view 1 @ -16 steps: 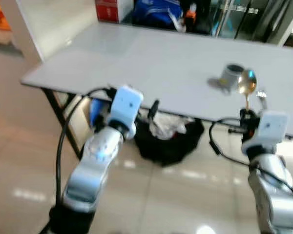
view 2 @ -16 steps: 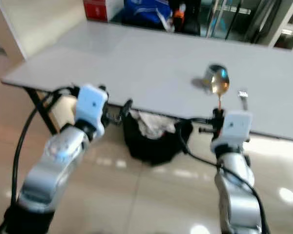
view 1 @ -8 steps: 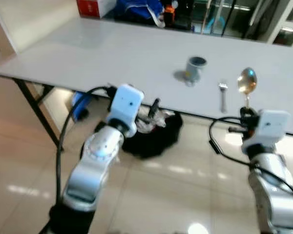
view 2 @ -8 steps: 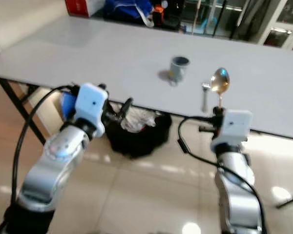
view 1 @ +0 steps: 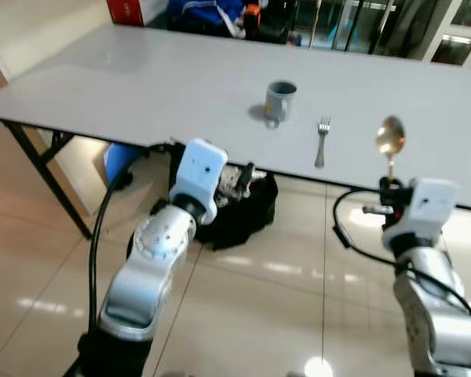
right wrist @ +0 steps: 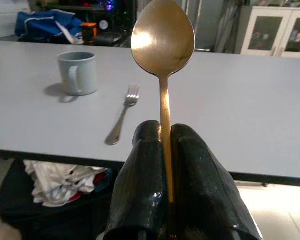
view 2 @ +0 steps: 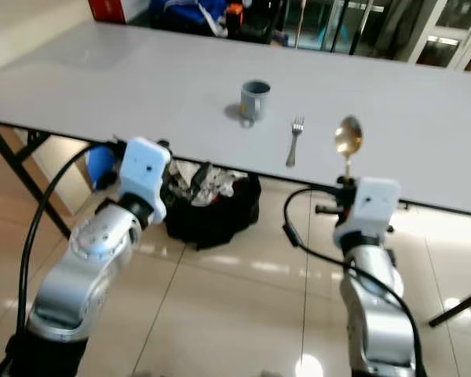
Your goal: Setting the table
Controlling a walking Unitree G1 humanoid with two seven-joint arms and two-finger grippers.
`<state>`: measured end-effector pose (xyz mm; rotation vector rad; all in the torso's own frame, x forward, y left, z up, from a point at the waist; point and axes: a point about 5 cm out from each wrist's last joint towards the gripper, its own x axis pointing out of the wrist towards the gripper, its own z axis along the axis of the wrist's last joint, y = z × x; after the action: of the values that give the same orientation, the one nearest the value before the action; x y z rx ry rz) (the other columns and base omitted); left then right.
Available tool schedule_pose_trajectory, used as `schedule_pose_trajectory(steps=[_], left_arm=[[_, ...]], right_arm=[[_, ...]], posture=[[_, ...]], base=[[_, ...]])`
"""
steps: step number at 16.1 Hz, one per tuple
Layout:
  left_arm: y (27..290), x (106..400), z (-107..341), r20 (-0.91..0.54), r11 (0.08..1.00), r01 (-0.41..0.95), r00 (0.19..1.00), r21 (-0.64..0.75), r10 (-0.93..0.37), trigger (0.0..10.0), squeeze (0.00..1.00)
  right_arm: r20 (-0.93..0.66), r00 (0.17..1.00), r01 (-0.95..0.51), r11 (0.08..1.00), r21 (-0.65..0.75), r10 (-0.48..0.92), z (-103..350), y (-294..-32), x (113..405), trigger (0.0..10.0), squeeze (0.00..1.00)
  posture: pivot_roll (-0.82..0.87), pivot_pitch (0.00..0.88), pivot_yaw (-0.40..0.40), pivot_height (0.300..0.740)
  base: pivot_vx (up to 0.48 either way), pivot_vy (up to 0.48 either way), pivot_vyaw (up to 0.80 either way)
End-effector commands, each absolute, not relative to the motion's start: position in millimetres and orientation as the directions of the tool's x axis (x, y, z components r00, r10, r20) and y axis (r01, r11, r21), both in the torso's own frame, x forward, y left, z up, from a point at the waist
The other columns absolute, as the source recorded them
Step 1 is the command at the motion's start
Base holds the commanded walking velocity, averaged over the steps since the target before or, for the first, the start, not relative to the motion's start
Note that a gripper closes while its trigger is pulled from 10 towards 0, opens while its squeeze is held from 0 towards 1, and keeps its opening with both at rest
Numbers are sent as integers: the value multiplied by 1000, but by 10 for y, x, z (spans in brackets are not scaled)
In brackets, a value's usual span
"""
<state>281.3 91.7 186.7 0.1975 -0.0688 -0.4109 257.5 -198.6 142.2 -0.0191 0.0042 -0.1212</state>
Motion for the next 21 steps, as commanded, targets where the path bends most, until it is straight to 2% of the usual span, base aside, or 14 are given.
schedule_pose_trajectory(steps=[1,7,12,19,21], left_arm=[[947,2811,1890,35,899,388,915,201,-403,10000,0],[966,2796,1873,27,890,404,908,212,-418,10000,0],[967,2792,1872,26,887,409,905,213,-424,10000,0],[967,2787,1869,23,882,418,901,216,-433,10000,0],[960,2786,1865,21,879,423,899,217,-438,10000,0]], right_arm=[[-5,994,110,994,-13,-110,1435,-1964,2593,10000,0],[-19,994,104,995,-12,-104,1396,-1940,2588,10000,0],[-23,995,101,995,-10,-101,1391,-1939,2584,10000,0],[-31,993,113,994,-7,-114,1384,-1961,2574,10000,0],[-35,992,117,993,-13,-117,1381,-1974,2573,10000,0]], posture=[[9,30,-12,740],[14,17,-9,740],[14,15,-9,740],[12,18,-4,740],[11,23,-3,740]], base=[[431,0,0],[431,0,0],[431,0,-766],[426,0,0],[412,0,-800]])
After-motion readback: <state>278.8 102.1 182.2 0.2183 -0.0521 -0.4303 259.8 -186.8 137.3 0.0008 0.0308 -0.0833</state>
